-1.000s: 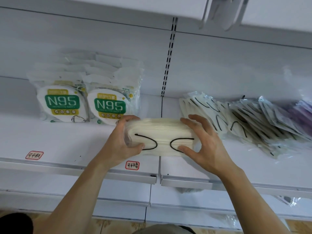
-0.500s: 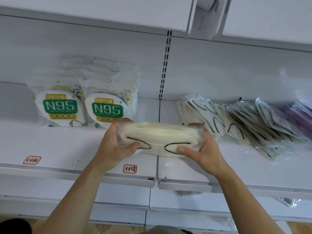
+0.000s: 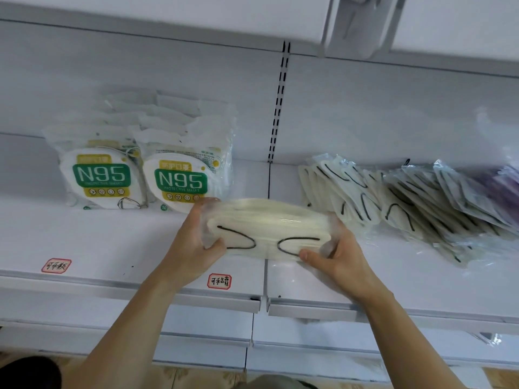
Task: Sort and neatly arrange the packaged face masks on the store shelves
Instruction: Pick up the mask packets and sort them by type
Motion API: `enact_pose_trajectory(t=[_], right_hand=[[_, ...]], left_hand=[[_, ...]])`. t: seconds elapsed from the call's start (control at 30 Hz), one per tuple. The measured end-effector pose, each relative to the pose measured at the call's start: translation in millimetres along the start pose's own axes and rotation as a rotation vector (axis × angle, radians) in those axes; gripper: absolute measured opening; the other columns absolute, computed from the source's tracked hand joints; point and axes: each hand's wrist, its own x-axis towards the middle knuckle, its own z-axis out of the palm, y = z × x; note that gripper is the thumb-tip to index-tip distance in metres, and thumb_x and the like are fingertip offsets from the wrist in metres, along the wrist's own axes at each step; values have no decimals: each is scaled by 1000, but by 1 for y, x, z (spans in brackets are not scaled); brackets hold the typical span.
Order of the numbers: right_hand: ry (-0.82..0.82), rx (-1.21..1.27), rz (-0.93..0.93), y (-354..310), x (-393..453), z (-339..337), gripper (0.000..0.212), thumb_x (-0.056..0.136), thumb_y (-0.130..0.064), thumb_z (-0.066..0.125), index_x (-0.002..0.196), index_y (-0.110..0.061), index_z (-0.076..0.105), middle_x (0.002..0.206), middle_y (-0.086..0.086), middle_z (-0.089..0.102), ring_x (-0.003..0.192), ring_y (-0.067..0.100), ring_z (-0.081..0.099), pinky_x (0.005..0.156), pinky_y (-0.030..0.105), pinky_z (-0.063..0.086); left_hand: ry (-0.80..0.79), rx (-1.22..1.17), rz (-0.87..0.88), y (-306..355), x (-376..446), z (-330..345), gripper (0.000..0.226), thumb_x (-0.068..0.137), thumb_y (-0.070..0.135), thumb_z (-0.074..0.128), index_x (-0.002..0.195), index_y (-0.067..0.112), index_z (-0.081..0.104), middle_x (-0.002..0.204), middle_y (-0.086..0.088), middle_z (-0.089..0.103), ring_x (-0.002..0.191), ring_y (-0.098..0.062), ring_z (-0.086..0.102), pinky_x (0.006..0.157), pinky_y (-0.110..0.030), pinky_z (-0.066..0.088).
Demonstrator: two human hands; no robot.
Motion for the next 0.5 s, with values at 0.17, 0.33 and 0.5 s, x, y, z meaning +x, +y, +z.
enact_pose_trajectory(t=[0.17, 0.33, 0.5], right_hand=[[2, 10, 5, -4, 0, 4, 58, 81, -7, 85, 130, -24, 57, 105, -8, 76, 96, 8, 72, 82, 18, 53], [108, -30, -20, 2, 7, 1, 46, 83, -25, 86, 121, -29, 60, 57, 13, 50, 50, 23, 39, 52, 30, 38], [332, -125, -31, -10, 36, -31, 48, 75, -19, 89, 113, -24, 60, 68, -16, 52, 62, 1, 51, 66, 15, 40]], left_hand=[[76, 15, -21, -2, 3, 6, 66, 83, -17, 61, 126, 30, 45, 103, 38, 59, 105, 10, 57, 88, -6, 43], [118, 12, 8, 10, 9, 13, 67, 81, -21, 63, 119, 33, 47, 104, 35, 59, 102, 15, 55, 85, 0, 38], [227, -109, 55, 25, 23, 25, 64, 82, 11, 71, 139, 27, 47, 122, 25, 61, 115, -1, 60, 93, -14, 46]])
